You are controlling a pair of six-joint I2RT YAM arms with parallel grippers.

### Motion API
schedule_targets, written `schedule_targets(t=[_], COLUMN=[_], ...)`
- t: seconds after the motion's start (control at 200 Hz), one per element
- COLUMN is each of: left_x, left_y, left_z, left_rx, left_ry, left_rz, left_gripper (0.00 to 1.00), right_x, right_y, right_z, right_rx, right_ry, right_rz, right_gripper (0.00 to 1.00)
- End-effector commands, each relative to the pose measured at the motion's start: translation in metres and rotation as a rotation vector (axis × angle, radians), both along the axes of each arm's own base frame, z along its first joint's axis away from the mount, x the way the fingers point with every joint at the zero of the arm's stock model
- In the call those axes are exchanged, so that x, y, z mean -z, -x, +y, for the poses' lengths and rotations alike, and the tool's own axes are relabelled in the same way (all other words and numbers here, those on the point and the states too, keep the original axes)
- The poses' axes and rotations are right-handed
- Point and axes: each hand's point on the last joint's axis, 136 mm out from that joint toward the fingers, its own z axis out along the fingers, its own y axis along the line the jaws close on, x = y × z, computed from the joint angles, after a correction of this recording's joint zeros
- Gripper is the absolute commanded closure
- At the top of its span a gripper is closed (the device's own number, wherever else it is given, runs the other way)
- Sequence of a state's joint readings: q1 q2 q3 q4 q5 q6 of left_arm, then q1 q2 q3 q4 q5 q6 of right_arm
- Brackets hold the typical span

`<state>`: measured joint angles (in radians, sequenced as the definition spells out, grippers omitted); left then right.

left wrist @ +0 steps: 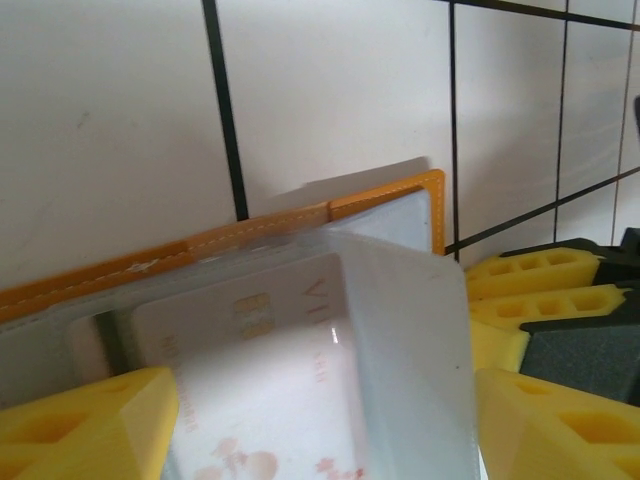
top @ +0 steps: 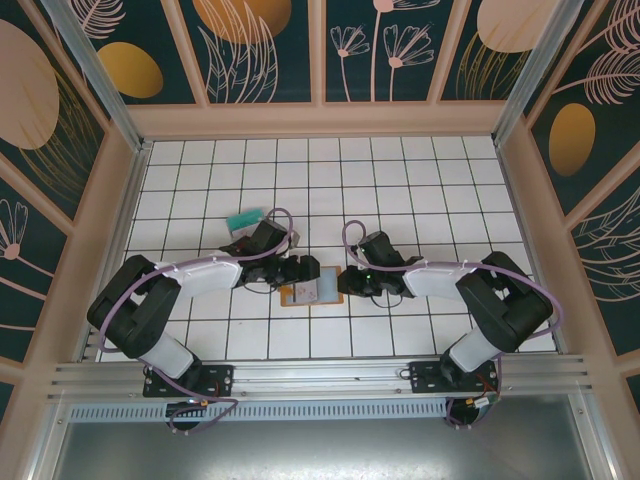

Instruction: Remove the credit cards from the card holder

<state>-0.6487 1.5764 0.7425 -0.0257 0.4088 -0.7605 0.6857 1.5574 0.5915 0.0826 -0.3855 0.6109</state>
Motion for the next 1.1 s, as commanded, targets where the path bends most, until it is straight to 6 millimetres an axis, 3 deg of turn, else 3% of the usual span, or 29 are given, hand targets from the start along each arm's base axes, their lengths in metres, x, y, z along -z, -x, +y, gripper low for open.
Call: schedule_targets(t=[0.0, 0.32, 0.49, 0.641, 0.736, 0.911, 1.096], left_x=[-0.023, -0.027, -0.023, -0.013, -0.005, 0.009, 0.023], left_y=[-0.007, -0.011, -0.017, -0.017, -0.014, -0.007, -0.002], left_z=[-0.012, -0.009, 0.017, 0.047, 0.061, 0.059, 0.061], left_rx=[0.019, 0.008, -0.039, -0.074, -0.083, -0.062, -0.049], left_ry=[0.055, 0.036, -0.093, -0.19, -0.222, -0.205, -0.225], left_rz=[-0.038, -0.059, -0.101, -0.112, -0.103, -0.07, -0.045], left_gripper=[0.23, 0.26, 0.44, 0.65, 0.7, 0.83, 0.85], right_x=[0.014, 0.004, -0.022, -0.047, -0.058, -0.059, -0.055], right_y=[0.001, -0.008, -0.02, -0.029, -0.03, -0.027, -0.022], right_z=[-0.009, -0.018, -0.016, -0.002, 0.012, 0.034, 0.049], right_rx=[0.017, 0.052, 0.074, 0.073, 0.049, -0.005, -0.06], right_ry=[0.056, 0.062, 0.027, -0.037, -0.072, -0.114, -0.137], right_rz=[0.031, -0.002, -0.057, -0.094, -0.106, -0.073, -0.042], right_gripper=[0.8, 0.76, 0.76, 0.76, 0.76, 0.77, 0.79])
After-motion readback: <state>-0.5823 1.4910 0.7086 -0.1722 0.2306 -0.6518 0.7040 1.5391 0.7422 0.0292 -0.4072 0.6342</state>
